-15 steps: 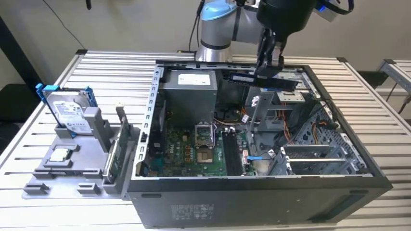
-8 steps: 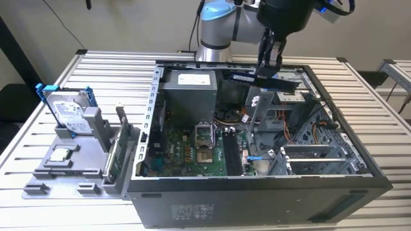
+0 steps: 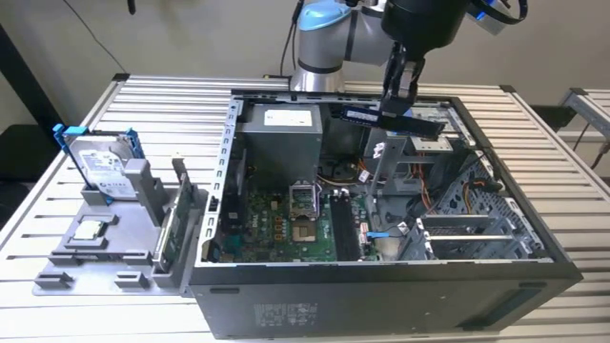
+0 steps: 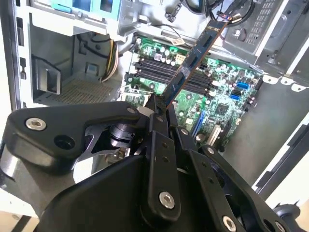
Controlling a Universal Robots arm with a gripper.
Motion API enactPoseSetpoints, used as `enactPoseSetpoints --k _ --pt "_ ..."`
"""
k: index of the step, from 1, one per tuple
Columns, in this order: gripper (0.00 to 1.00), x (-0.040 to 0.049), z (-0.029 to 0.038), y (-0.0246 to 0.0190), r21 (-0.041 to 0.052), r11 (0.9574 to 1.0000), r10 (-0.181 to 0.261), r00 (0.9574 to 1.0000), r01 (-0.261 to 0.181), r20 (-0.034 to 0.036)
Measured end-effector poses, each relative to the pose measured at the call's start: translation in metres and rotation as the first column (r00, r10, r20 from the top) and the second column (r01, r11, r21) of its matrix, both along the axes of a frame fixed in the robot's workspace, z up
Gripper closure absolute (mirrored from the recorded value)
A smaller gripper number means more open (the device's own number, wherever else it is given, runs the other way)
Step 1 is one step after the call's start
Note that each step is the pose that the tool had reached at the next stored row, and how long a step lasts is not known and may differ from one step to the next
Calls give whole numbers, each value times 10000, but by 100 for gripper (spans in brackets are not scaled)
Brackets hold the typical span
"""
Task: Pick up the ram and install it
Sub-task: 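Insert the ram into the slot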
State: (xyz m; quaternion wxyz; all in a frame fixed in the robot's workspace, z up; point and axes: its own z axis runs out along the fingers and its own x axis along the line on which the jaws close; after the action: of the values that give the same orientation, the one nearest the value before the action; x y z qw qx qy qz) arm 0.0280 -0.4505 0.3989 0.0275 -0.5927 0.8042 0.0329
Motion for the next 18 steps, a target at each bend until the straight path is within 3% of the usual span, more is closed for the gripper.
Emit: enactPoseSetpoints --k 4,11,18 --pt "85 0 0 0 0 9999 -149 9999 149 17" --pt "85 0 -1 -1 5 9994 -344 9994 343 109" --pt "85 -1 -2 -1 6 9940 -1091 9940 1091 109"
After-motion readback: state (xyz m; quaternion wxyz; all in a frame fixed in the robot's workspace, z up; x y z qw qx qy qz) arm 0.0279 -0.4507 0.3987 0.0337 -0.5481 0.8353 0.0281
